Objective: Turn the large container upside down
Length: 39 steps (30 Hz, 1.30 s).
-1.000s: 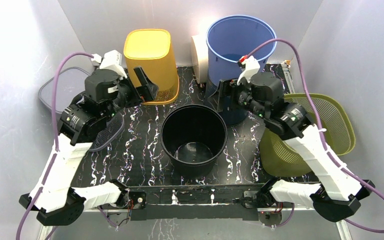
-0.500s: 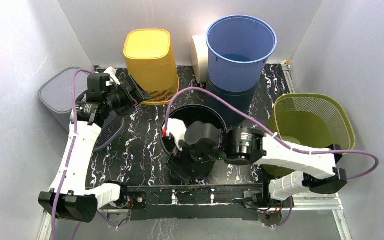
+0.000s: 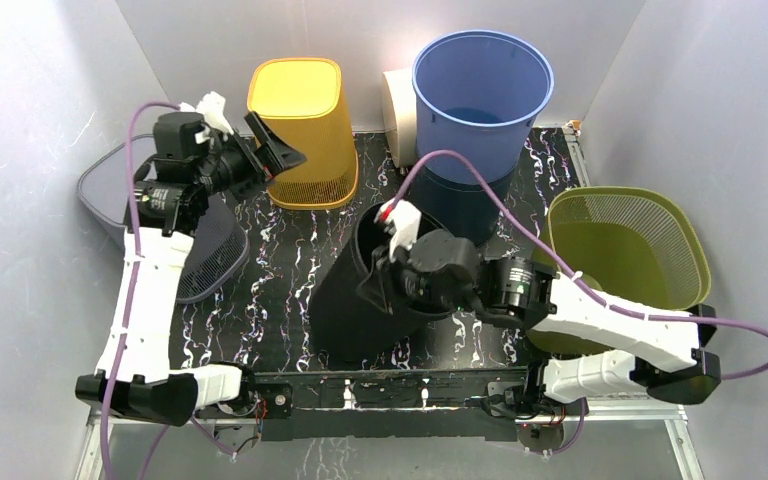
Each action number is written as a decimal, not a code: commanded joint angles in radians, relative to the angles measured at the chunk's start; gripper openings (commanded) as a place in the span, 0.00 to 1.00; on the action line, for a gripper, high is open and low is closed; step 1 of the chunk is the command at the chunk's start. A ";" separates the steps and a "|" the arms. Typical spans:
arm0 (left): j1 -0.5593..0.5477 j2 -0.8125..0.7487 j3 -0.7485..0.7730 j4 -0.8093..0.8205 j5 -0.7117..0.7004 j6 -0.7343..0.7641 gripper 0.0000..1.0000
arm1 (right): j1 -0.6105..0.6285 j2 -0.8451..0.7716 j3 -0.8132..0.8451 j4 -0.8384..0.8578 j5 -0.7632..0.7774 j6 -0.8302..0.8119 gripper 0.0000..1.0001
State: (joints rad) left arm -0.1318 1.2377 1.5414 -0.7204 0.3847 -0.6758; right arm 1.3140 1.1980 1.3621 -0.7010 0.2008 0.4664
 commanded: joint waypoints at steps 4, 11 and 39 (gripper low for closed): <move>0.009 -0.066 0.190 0.017 -0.124 -0.031 0.98 | -0.237 -0.121 -0.217 0.685 -0.215 0.333 0.00; 0.009 -0.077 0.177 0.000 -0.114 -0.021 0.98 | -0.356 -0.141 -0.498 0.976 -0.259 0.635 0.00; 0.009 -0.341 -0.338 -0.289 -0.091 0.000 0.98 | -0.394 -0.263 -0.397 0.114 -0.115 0.451 0.68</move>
State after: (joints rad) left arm -0.1272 0.9695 1.2655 -0.9768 0.2867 -0.6350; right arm 0.9165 0.9249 0.8669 -0.4973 0.0582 0.9878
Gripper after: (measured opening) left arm 0.983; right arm 0.702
